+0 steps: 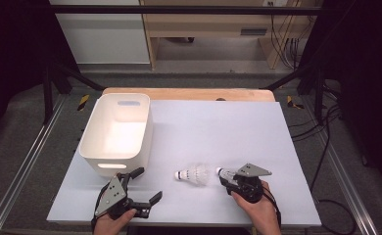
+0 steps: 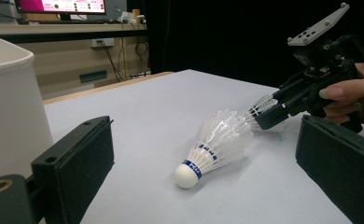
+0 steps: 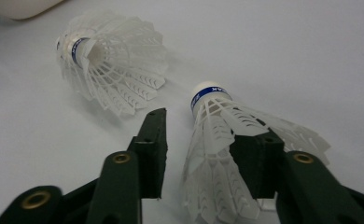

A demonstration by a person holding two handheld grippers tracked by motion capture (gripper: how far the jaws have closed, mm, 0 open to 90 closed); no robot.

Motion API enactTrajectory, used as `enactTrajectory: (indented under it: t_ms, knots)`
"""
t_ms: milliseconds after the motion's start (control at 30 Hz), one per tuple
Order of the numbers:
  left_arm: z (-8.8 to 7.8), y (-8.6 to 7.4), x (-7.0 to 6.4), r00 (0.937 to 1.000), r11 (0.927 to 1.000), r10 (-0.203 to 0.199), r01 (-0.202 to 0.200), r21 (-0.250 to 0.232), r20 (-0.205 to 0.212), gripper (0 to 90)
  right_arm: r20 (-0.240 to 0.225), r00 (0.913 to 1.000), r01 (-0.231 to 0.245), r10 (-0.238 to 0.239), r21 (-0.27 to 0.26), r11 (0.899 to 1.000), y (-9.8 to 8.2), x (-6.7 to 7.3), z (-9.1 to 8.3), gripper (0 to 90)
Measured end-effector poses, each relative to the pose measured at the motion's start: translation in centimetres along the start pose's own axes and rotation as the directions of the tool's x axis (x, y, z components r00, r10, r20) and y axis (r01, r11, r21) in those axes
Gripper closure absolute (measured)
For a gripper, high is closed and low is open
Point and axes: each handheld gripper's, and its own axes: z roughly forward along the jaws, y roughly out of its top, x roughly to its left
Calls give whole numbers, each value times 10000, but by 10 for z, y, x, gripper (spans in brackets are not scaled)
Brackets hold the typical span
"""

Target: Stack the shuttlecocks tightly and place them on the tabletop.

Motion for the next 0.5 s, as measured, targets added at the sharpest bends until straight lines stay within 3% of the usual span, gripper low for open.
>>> enactTrajectory:
  t_ms: [267, 500]
  knots:
    - [1, 0, -1, 10000, 9999, 81, -82, 76, 47, 42, -215, 9997, -107, 98, -430, 9990, -3, -7, -6, 847]
    - [0, 0, 0, 10000, 10000, 18, -18, 83, -2, 42, -384, 9993, -63, 41, -573, 9983, -4, -10, -9, 882]
